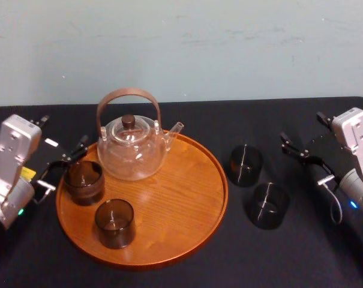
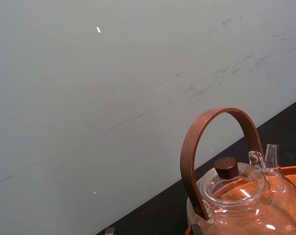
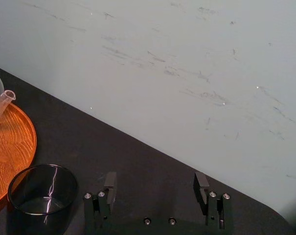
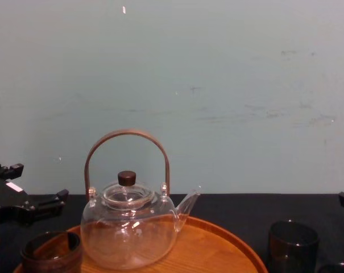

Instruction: Pick up the glass from the table and place it on the tray.

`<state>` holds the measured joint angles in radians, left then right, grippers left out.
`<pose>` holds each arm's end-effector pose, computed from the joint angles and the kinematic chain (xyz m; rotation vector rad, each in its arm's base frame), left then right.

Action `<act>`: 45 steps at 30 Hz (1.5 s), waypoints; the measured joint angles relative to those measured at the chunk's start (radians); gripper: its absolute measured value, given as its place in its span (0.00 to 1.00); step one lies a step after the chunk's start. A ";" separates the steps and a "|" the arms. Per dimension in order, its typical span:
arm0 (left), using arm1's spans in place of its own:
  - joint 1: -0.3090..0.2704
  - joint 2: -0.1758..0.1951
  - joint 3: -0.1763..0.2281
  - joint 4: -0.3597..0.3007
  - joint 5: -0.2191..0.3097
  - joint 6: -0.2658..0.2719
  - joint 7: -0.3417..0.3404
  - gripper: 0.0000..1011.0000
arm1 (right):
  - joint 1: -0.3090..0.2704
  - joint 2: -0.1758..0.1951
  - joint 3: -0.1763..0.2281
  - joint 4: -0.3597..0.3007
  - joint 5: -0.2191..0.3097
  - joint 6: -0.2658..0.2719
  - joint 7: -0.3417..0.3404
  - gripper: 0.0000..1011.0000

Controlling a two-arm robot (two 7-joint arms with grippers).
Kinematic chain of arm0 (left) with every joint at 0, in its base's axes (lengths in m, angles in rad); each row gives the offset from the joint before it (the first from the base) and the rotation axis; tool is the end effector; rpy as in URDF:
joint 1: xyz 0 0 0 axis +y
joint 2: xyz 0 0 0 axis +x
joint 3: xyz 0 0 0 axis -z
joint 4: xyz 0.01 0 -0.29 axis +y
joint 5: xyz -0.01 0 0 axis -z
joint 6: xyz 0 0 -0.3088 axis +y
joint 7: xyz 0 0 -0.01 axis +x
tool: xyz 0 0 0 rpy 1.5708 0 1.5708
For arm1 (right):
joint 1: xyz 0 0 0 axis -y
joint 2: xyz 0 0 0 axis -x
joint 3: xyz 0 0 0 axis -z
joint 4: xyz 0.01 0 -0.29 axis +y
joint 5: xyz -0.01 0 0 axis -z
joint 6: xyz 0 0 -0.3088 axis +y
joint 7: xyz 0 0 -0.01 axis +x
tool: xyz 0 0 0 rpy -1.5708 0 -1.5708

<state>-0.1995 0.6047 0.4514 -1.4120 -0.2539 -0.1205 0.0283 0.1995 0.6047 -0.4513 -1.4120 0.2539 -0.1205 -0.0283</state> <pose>0.3581 0.0827 -0.3023 0.3045 -0.2850 1.2480 0.3581 -0.0827 -0.3023 -0.3045 -0.2851 -1.2481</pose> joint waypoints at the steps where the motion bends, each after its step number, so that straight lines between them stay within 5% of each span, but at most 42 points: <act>1: 0.000 0.000 0.000 0.000 0.000 0.000 0.000 0.99 | 0.000 0.000 0.000 0.000 0.000 0.000 0.000 0.99; 45: 0.000 0.000 0.000 0.000 0.000 0.000 0.000 0.99 | 0.000 0.000 0.000 0.000 0.000 0.000 0.000 0.99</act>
<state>-0.1995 0.6047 0.4514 -1.4120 -0.2539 -0.1205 0.0283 0.1995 0.6047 -0.4514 -1.4120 0.2539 -0.1205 -0.0283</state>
